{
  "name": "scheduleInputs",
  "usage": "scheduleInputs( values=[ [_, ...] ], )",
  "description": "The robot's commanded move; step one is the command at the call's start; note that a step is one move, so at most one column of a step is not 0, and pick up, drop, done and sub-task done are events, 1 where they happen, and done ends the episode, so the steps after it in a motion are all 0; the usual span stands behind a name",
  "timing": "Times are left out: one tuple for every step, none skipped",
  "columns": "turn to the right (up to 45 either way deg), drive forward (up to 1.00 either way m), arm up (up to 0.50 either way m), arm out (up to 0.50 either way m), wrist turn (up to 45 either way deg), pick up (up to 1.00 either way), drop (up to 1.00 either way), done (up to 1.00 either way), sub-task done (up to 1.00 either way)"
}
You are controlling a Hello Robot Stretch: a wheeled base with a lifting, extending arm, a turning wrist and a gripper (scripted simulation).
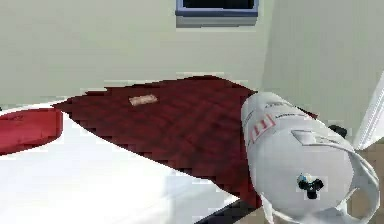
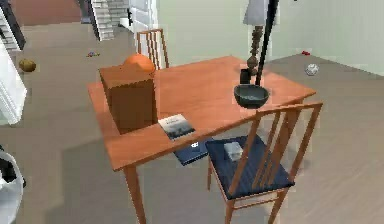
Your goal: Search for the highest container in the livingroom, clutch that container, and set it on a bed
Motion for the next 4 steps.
scheduleInputs(
  values=[
    [45.0,0.00,0.00,0.00,0.0,0.00,0.00,0.00,0.00],
    [45.0,0.00,0.00,0.00,0.0,0.00,0.00,0.00,0.00],
    [45.0,0.00,0.00,0.00,0.0,0.00,0.00,0.00,0.00],
    [15.0,0.00,0.00,0.00,0.0,0.00,0.00,0.00,0.00]
  ],
)
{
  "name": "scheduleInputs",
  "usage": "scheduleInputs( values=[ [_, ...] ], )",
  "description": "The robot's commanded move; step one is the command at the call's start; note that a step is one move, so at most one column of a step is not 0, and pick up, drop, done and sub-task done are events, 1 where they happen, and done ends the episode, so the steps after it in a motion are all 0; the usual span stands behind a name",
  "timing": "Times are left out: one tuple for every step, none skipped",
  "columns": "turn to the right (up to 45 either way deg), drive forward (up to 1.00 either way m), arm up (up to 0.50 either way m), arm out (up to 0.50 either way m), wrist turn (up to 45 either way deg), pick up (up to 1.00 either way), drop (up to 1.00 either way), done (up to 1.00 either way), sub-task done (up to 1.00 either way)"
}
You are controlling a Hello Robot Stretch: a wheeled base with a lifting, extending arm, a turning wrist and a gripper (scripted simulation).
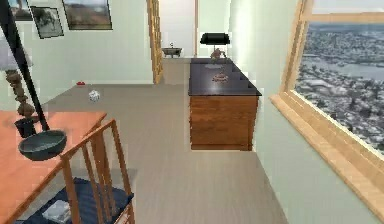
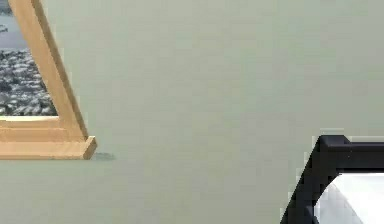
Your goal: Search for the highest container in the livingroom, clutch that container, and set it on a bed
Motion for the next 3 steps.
scheduleInputs(
  values=[
    [0.0,1.00,0.00,0.00,0.0,0.00,0.00,0.00,0.00],
    [0.0,0.20,0.00,0.00,0.0,0.00,0.00,0.00,0.00],
    [-36.0,0.00,0.00,0.00,0.0,0.00,0.00,0.00,0.00]
  ],
)
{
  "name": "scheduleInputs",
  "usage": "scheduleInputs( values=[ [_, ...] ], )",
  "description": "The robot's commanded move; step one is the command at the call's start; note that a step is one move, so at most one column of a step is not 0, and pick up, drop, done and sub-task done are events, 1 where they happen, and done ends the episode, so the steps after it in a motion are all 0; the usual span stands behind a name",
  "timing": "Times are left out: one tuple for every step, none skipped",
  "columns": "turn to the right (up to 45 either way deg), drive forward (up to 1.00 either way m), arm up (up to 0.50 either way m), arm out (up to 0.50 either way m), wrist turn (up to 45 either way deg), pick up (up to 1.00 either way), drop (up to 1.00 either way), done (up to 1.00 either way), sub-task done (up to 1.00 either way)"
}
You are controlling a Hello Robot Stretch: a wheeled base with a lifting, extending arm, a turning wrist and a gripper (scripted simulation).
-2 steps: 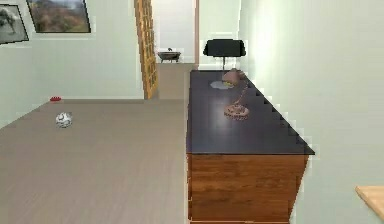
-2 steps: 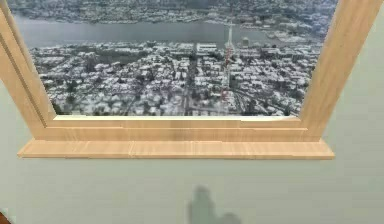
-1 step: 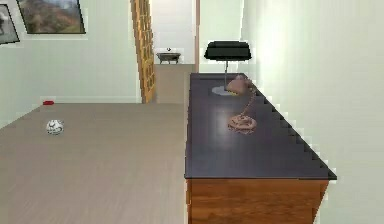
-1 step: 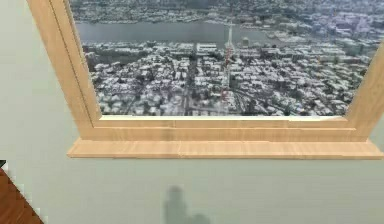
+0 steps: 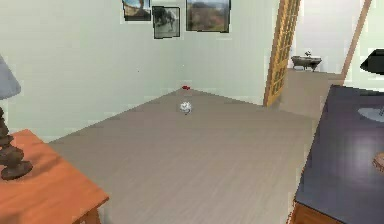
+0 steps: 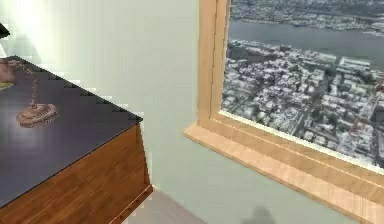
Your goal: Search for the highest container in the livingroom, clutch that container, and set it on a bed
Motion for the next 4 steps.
scheduleInputs(
  values=[
    [0.0,0.95,0.00,0.00,0.0,0.00,0.00,0.00,0.00],
    [36.0,0.00,0.00,0.00,0.0,0.00,0.00,0.00,0.00],
    [0.0,1.00,0.00,0.00,0.0,0.00,0.00,0.00,0.00],
    [0.0,1.00,0.00,0.00,0.0,0.00,0.00,0.00,0.00]
  ],
)
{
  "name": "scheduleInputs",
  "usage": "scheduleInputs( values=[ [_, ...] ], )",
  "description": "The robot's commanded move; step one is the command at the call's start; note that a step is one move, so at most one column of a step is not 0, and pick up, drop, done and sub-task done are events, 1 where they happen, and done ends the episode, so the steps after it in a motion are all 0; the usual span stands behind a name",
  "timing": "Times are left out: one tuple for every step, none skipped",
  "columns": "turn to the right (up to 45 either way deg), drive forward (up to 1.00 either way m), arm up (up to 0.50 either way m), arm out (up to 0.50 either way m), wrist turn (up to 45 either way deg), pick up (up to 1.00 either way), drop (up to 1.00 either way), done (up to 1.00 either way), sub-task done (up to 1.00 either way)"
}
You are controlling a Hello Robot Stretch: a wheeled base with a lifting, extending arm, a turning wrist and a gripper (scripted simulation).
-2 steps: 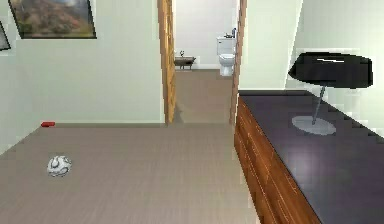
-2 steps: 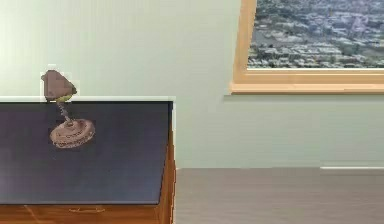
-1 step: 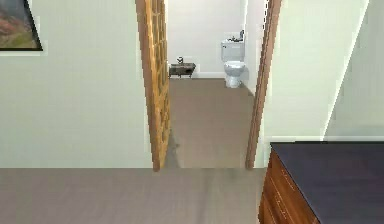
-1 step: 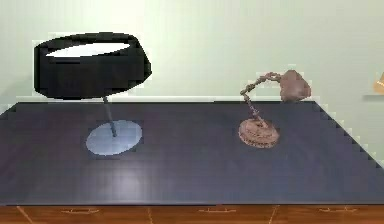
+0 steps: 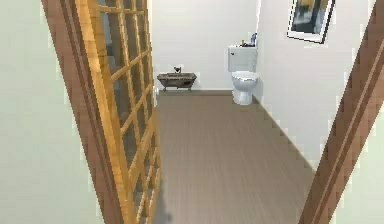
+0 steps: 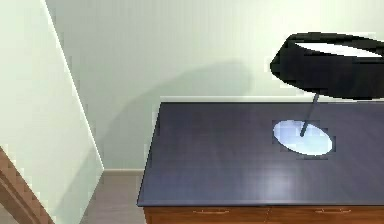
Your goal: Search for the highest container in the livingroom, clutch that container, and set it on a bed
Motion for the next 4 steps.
scheduleInputs(
  values=[
    [3.0,0.00,0.00,0.00,0.0,0.00,0.00,0.00,0.00],
    [0.0,1.00,0.00,0.00,0.0,0.00,0.00,0.00,0.00],
    [0.0,0.70,0.00,0.00,0.0,0.00,0.00,0.00,0.00],
    [-18.0,0.00,0.00,0.00,0.0,0.00,0.00,0.00,0.00]
  ],
)
